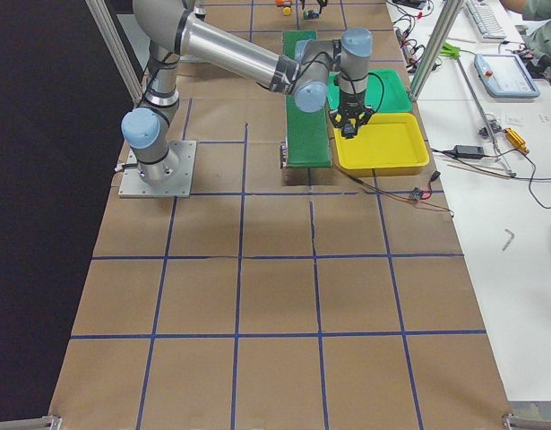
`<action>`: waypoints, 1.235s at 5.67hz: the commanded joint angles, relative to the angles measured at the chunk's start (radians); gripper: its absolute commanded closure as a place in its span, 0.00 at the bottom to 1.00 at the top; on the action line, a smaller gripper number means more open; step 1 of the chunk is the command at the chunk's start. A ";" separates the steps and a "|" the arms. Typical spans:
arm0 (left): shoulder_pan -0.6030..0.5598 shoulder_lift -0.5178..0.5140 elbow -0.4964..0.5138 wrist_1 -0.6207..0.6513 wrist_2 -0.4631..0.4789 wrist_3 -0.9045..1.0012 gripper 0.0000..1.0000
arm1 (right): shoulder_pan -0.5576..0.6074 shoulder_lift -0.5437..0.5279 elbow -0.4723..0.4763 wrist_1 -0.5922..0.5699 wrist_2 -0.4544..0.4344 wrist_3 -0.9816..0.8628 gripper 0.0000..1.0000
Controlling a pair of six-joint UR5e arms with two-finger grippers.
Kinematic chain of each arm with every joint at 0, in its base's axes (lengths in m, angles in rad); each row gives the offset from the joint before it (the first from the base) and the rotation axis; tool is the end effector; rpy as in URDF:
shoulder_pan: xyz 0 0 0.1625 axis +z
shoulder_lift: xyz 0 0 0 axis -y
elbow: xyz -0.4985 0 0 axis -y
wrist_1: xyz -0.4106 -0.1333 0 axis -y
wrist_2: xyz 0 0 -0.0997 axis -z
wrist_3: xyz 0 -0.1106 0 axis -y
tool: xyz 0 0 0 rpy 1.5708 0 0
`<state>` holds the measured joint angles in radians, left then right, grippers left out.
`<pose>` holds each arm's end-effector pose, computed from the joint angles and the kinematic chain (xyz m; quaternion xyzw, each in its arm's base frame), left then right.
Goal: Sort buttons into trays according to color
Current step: 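Drop yellow button into yellow tray with right while left grasps green button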
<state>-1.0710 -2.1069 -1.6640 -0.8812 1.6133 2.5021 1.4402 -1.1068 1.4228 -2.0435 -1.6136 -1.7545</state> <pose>0.2191 -0.6696 0.2451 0.8412 0.5395 0.0191 0.0315 0.0325 -0.7396 0.3871 0.7221 -0.6870 0.0287 0.0758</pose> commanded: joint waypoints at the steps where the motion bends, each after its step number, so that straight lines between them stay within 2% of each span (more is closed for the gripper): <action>1: 0.052 -0.059 0.044 0.050 -0.009 0.081 0.06 | 0.058 0.227 -0.222 -0.001 0.004 0.032 0.98; 2: 0.051 -0.070 0.036 0.048 -0.010 0.081 0.06 | 0.072 0.270 -0.231 -0.010 0.024 0.035 0.96; 3: 0.033 -0.071 0.018 0.044 -0.029 0.077 0.08 | 0.078 0.295 -0.226 0.000 0.029 0.035 0.67; 4: 0.022 -0.070 0.018 0.039 -0.045 0.077 0.08 | 0.080 0.300 -0.197 -0.009 0.152 0.038 0.01; 5: 0.016 -0.067 0.016 0.033 -0.049 0.078 0.10 | 0.078 0.282 -0.193 0.000 0.158 0.071 0.00; 6: 0.019 -0.064 0.013 0.033 -0.061 0.081 0.23 | 0.078 0.213 -0.188 0.026 0.155 0.078 0.00; 7: 0.022 -0.056 0.013 0.034 -0.062 0.075 0.66 | 0.077 0.141 -0.189 0.172 0.153 0.098 0.00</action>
<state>-1.0513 -2.1688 -1.6497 -0.8473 1.5550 2.5805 1.5183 -0.9018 1.2328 -1.9746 -1.4606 -1.6733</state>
